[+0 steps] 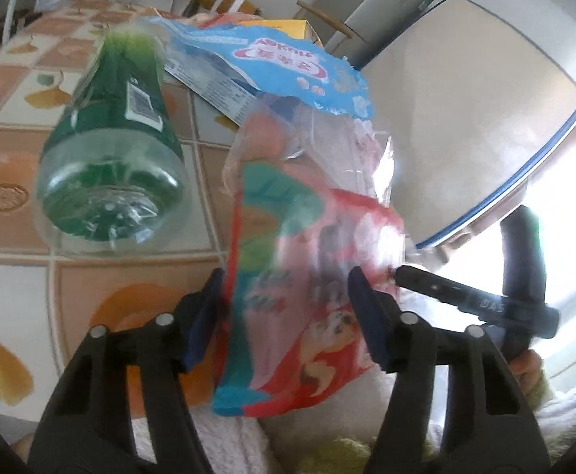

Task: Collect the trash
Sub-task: 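Grasp the red snack bag with the left gripper while the right gripper grasps the clear wrapper, then carry the red snack bag and clear wrapper over the blue wastebasket with both grippers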

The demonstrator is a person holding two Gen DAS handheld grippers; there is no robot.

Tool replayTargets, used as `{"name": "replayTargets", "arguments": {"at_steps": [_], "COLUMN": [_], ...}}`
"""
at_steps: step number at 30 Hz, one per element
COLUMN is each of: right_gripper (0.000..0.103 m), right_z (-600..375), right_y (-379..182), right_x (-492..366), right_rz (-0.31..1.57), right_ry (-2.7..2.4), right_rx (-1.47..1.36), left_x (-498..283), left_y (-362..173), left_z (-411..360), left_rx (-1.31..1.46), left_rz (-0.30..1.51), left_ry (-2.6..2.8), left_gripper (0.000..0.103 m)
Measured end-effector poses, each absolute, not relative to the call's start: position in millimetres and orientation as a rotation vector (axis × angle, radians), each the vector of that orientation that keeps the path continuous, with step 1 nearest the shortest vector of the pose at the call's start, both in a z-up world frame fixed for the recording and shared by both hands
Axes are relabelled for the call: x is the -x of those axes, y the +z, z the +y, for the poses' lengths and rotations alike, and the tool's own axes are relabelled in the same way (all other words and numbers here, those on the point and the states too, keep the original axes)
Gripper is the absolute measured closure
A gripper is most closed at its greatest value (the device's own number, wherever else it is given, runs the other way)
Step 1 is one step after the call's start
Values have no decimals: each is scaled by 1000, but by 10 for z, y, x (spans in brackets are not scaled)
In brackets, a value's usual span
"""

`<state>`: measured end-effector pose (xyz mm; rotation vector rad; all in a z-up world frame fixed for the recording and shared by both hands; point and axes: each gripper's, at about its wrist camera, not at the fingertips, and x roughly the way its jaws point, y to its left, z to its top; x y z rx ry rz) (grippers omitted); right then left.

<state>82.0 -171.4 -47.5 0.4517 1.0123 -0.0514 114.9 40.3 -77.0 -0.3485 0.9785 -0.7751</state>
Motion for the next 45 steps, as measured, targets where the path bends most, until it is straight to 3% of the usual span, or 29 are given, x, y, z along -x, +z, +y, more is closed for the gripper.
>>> {"name": "replayTargets", "arguments": {"at_steps": [18, 21, 25, 38, 39, 45], "right_gripper": [47, 44, 24, 24, 26, 66], "right_z": [-1951, -1949, -1828, -1827, -1871, -2051], "right_y": [-233, -7, 130, -326, -393, -316], "right_x": [-739, -801, -1072, -2104, -2158, -2050], "right_rz": [941, 886, 839, 1051, 1086, 1055], "right_ry": [-60, -52, -27, 247, 255, 245], "right_rx": [-415, -286, -54, 383, 377, 219], "left_x": [-859, -833, -823, -713, -688, -549], "left_y": [-705, -689, -701, -720, -695, -537], "left_z": [521, 517, 512, 474, 465, 416], "left_rx": [337, 331, 328, 315, 308, 278], "left_rz": [993, 999, 1017, 1064, 1058, 1026], "left_ry": [-792, -799, -813, -927, -938, -985], "left_gripper": [82, 84, 88, 91, 91, 92]}}
